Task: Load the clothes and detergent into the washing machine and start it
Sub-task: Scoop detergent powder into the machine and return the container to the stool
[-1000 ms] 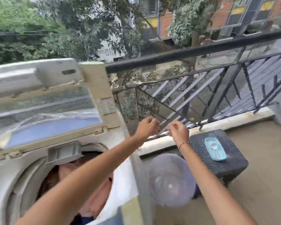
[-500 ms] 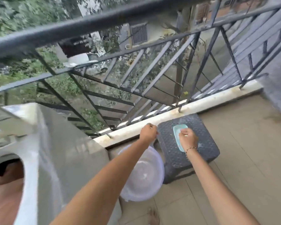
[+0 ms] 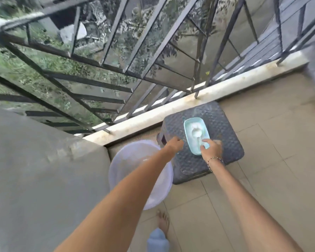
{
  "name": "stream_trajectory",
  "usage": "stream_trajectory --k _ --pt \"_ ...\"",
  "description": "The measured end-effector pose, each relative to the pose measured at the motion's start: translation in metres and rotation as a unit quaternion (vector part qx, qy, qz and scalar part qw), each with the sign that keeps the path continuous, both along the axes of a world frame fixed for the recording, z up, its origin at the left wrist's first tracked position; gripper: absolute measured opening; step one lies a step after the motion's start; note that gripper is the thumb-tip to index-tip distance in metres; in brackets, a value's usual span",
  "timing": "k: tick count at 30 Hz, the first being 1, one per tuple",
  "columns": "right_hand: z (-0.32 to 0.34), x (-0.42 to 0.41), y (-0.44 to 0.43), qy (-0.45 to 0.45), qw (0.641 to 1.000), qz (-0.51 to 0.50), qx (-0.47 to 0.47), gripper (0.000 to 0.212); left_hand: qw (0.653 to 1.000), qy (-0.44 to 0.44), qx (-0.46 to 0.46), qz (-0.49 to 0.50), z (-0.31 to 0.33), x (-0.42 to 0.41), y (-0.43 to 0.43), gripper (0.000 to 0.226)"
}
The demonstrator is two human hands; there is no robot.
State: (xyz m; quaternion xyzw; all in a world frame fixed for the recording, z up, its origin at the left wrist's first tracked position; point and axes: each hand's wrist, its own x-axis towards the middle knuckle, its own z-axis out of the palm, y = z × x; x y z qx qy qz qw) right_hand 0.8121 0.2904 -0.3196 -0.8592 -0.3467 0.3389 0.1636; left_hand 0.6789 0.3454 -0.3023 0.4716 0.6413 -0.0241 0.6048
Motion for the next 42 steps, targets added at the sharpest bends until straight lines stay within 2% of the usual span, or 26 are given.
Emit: stream_trajectory --k 2,5,8,11,13,17,22,26,31,35,39,42 --pt "-0.008 0.001 0.004 -0.003 1.000 0.003 -0.018 0.035 1.000 -0.011 -0.022 -0.010 -0.005 0.007 -0.001 0.045" --pt "-0.019 0.002 0.010 -0.008 0.999 0.011 -0.032 0.036 0.998 -0.034 -0.046 -0.015 -0.001 0.013 0.001 0.033" --pt "-0.026 0.003 0.015 -0.022 0.999 0.001 -0.024 0.030 0.997 -0.043 -0.061 -0.007 -0.006 0.014 0.006 0.042" --pt "-0.030 0.004 0.015 -0.026 0.999 -0.023 -0.010 0.020 0.996 -0.059 -0.067 0.004 -0.010 0.012 0.009 0.033" --pt "-0.031 0.003 0.012 -0.031 0.999 -0.026 -0.010 0.014 0.995 -0.067 -0.074 0.012 -0.012 0.008 0.009 0.042" --pt "-0.030 -0.004 0.006 -0.032 0.999 -0.019 0.022 0.024 0.993 -0.069 -0.088 0.027 -0.013 -0.004 0.002 0.050" --pt "-0.011 -0.021 0.003 -0.019 0.998 0.019 0.058 0.025 0.993 -0.083 -0.069 0.043 0.012 -0.021 0.004 0.041" --pt "0.027 -0.043 0.009 0.015 0.994 0.048 0.098 0.023 0.986 -0.113 -0.041 0.114 0.046 -0.044 0.008 0.061" --pt "0.092 -0.082 0.026 0.047 0.978 0.121 0.164 0.019 0.966 -0.195 0.007 0.167 0.115 -0.086 0.010 0.070" --pt "0.144 -0.121 0.037 0.057 0.962 0.159 0.214 0.019 0.942 -0.233 0.073 0.229 0.167 -0.122 0.004 0.059" --pt "0.195 -0.160 0.042 0.054 0.944 0.198 0.257 0.018 0.928 -0.246 0.137 0.244 0.216 -0.162 -0.003 0.067" --pt "0.235 -0.195 0.040 0.058 0.927 0.216 0.299 0.020 0.918 -0.240 0.160 0.273 0.251 -0.196 -0.013 0.064"
